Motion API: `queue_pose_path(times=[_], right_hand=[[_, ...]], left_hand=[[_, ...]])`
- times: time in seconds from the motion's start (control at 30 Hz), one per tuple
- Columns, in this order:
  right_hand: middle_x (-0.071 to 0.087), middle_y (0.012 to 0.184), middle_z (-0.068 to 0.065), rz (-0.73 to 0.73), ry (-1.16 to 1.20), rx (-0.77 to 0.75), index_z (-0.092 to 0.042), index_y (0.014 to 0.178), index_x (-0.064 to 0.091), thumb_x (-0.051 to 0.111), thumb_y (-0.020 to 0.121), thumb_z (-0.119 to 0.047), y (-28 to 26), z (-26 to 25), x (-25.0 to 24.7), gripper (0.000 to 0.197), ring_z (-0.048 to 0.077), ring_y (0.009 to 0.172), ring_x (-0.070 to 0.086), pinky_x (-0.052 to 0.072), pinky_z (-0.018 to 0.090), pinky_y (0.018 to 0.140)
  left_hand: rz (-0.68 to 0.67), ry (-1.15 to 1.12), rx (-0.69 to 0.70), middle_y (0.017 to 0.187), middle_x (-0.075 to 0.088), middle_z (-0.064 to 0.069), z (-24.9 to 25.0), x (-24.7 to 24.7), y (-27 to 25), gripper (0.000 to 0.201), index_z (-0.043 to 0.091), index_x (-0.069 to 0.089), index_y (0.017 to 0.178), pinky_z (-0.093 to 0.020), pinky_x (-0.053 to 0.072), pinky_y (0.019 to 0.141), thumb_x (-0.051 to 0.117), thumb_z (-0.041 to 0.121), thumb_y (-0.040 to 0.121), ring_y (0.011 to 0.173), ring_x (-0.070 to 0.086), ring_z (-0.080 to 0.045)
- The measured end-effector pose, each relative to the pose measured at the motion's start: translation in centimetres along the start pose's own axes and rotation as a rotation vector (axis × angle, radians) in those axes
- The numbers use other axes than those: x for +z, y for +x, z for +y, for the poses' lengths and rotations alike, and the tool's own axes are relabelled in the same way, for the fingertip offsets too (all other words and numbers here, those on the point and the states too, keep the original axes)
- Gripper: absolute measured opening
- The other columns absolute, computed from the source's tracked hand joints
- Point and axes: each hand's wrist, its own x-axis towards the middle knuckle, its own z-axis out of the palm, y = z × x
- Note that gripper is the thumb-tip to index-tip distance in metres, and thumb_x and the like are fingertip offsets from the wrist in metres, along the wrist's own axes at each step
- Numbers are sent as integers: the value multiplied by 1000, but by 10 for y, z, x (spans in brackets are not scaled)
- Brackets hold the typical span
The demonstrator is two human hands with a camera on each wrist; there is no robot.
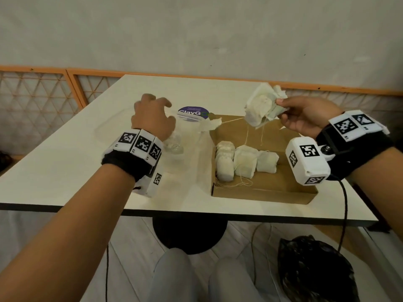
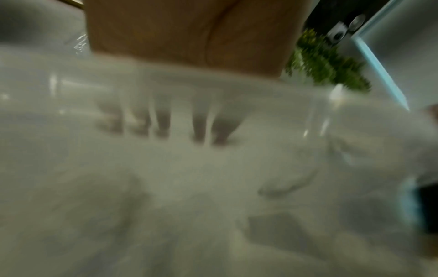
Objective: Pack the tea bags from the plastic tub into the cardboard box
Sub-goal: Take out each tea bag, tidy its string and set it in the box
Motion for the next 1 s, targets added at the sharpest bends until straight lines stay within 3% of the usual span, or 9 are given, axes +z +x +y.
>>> queue_pose_path(times=[0.13, 0.27, 0.37, 0.5, 0.6, 0.67, 0.77, 0.9, 1.0], right_hand=[[64, 83, 4, -2, 42, -5, -9, 86, 59, 62, 84, -7, -2, -4, -7, 4, 10, 70, 56, 46, 11, 48], [62, 81, 2, -52, 69, -44, -10, 82, 59, 61, 85, -8, -6, -15, -10, 5, 8, 66, 57, 47, 12, 51], [61, 76, 2, -101, 74, -57, -10, 80, 58, 60, 86, -8, -13, -25, -10, 6, 6, 59, 58, 48, 11, 53], [63, 71, 1, -118, 87, -69, -8, 81, 59, 61, 85, -7, -18, -32, -14, 5, 6, 58, 58, 49, 12, 54], [63, 73, 2, -109, 70, -75, -8, 81, 58, 61, 85, -7, -18, -31, -16, 5, 6, 59, 59, 50, 12, 54], [62, 76, 3, -108, 33, -76, -8, 81, 59, 60, 86, -7, -18, -27, -18, 5, 6, 61, 59, 50, 12, 55], [61, 79, 3, -104, -5, -71, -9, 79, 59, 61, 85, -7, -17, -19, -15, 7, 9, 67, 59, 51, 12, 55], [62, 83, 4, -135, -56, -71, -8, 81, 61, 63, 84, -6, -16, -9, -6, 4, 10, 70, 58, 51, 13, 55], [62, 80, 3, -160, -131, -94, -10, 79, 60, 65, 82, -5, -18, -2, 6, 7, 9, 67, 58, 53, 15, 57]], left_hand=[[152, -334, 247, 132, 46, -7, 44, -5, -21, 36, 16, 59, 121, -20, 32, 95, 63, 20, 85, 121, 46, -22], [-251, -230, 386, 144, 37, -3, 80, 13, -46, 87, 22, 34, 142, -37, 35, 108, 78, 42, 71, 132, 35, -20], [-379, 30, 438, 150, 33, -3, 95, 40, -56, 100, 22, 22, 148, -47, 37, 106, 78, 47, 69, 136, 32, -23], [-396, 51, 328, 129, 56, -9, 104, 61, -51, 61, 16, 39, 138, -39, 47, 92, 67, 26, 85, 116, 54, -27], [-324, 2, 321, 105, 65, -16, 104, 62, -46, 19, 5, 59, 106, -30, 42, 74, 46, 8, 93, 97, 60, -30], [-279, -167, 267, 96, 64, -15, 100, 60, -41, 17, 5, 58, 92, -29, 42, 71, 41, 5, 92, 86, 59, -28], [-267, -595, 120, 100, 67, -14, 103, 53, -34, 23, 4, 60, 103, -34, 55, 71, 39, 4, 93, 84, 65, -25], [-520, -1273, -309, 115, 61, -12, 121, 32, -41, 33, 9, 50, 127, -33, 58, 70, 38, 7, 96, 85, 66, -23], [-873, -1614, -442, 127, 58, -11, 122, 26, -43, 51, 15, 50, 134, -42, 54, 83, 43, 44, 93, 102, 60, -30]])
